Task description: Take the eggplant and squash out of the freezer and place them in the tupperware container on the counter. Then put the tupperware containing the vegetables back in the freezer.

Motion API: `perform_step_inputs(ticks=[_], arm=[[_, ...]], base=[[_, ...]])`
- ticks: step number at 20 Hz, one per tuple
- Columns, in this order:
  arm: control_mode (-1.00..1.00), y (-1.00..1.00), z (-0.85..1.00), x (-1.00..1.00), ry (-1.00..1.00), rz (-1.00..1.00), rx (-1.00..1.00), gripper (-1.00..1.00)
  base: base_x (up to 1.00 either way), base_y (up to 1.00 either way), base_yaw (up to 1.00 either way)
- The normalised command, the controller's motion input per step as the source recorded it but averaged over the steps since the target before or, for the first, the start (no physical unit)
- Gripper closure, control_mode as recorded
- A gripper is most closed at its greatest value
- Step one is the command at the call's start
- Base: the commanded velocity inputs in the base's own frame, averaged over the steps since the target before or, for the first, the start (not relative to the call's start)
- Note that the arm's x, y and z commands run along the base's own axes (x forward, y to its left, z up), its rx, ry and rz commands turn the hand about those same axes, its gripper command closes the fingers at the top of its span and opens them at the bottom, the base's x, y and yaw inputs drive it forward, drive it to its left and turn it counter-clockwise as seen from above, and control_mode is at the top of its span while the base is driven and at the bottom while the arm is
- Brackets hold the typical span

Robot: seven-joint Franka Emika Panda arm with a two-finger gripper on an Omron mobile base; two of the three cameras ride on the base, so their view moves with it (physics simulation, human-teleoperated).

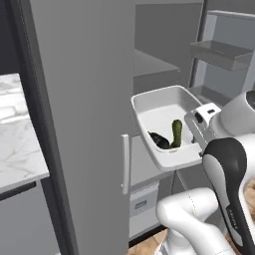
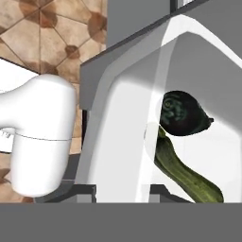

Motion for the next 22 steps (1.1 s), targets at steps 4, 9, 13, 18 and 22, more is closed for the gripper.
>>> perform_step_inputs(ticks=[4,9,13,18,22], arm=[[1.0,0.0,0.0,0.0,0.0,0.0,0.0,1.0],[1.0,0.0,0.0,0.0,0.0,0.0,0.0,1.0],[1.0,0.0,0.0,0.0,0.0,0.0,0.0,1.0],[1.0,0.0,0.0,0.0,0.0,0.0,0.0,1.0],[1.0,0.0,0.0,0.0,0.0,0.0,0.0,1.0]], base=[[0.49,-0.3,-0.07],[0.48,-0.19,-0.06],[0.54,-0.05,-0.05],[0.54,-0.01,-0.04],[0.41,-0.06,-0.03]])
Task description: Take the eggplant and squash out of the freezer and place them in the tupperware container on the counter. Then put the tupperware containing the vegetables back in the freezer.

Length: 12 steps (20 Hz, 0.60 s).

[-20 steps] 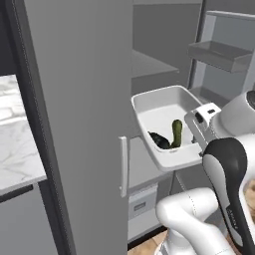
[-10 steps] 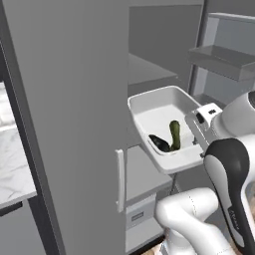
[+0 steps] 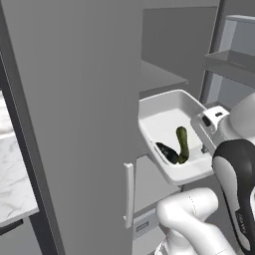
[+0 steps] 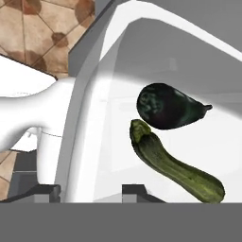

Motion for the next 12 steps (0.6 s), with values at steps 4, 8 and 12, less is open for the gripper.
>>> perform_step_inputs(ticks=[4,8,12], arm=[[1.0,0.0,0.0,0.0,0.0,0.0,0.0,1.0],[1.0,0.0,0.0,0.0,0.0,0.0,0.0,1.0],[1.0,0.0,0.0,0.0,0.0,0.0,0.0,1.0]], base=[[0.15,-0.07,-0.03],[0.0,-0.08,-0.03],[0.0,-0.01,-0.03]])
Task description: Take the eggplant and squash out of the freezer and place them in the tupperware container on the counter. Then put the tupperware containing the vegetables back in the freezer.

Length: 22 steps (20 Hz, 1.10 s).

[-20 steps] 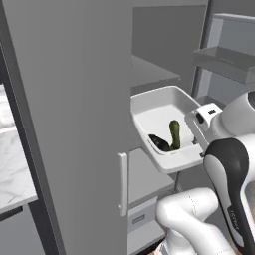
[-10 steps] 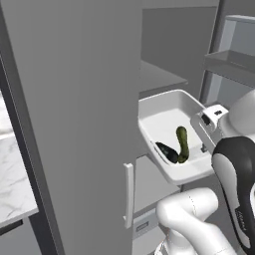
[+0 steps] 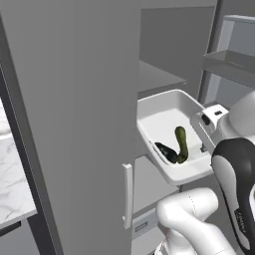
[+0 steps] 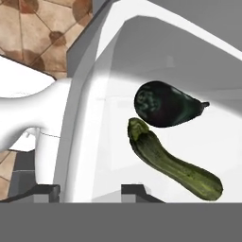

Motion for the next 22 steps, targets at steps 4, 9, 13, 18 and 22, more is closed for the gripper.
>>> perform_step_inputs(ticks=[4,9,13,18,22], arm=[[1.0,0.0,0.0,0.0,0.0,0.0,0.0,1.0],[-1.0,0.0,0.0,-0.03,-0.01,0.0,0.0,1.0],[-1.0,0.0,0.06,-0.5,-0.13,0.0,0.0,1.0],[-1.0,-0.01,0.22,-0.27,-0.05,-0.01,0.0,1.0],[-1.0,0.0,0.22,0.06,0.0,-0.02,0.0,1.0]], base=[[0.0,-0.02,-0.02],[0.0,0.0,0.0],[0.0,0.0,0.0],[0.0,0.0,0.0],[0.0,0.0,0.0]])
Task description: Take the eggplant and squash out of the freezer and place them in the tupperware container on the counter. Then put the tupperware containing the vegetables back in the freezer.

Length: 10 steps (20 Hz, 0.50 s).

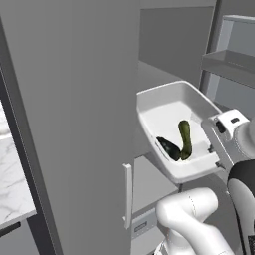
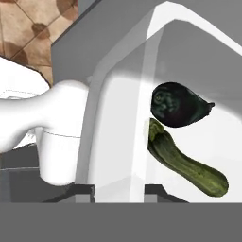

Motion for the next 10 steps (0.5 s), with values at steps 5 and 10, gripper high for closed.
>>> perform_step_inputs(ticks=[5,10], arm=[[-1.0,-0.04,0.24,0.33,0.03,-0.01,0.01,1.0],[-1.0,-0.26,0.21,0.13,0.0,-0.01,0.0,1.0]], base=[[0.0,0.0,0.0],[0.0,0.0,0.0]])
